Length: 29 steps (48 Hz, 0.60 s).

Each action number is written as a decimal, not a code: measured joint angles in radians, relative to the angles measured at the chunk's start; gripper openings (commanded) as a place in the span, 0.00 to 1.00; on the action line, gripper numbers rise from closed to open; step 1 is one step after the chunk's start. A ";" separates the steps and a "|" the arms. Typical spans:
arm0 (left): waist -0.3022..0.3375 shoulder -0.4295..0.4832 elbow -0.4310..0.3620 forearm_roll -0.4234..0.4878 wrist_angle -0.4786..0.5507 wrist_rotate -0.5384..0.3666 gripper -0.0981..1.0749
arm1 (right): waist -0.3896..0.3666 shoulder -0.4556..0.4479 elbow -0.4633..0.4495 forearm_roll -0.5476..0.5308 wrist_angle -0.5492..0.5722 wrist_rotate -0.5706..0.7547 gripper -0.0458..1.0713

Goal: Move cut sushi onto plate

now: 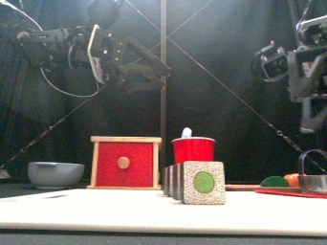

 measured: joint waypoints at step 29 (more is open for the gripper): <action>0.000 -0.057 0.074 -0.069 0.000 0.003 0.93 | -0.130 0.313 -0.187 -0.204 -0.078 -0.089 0.90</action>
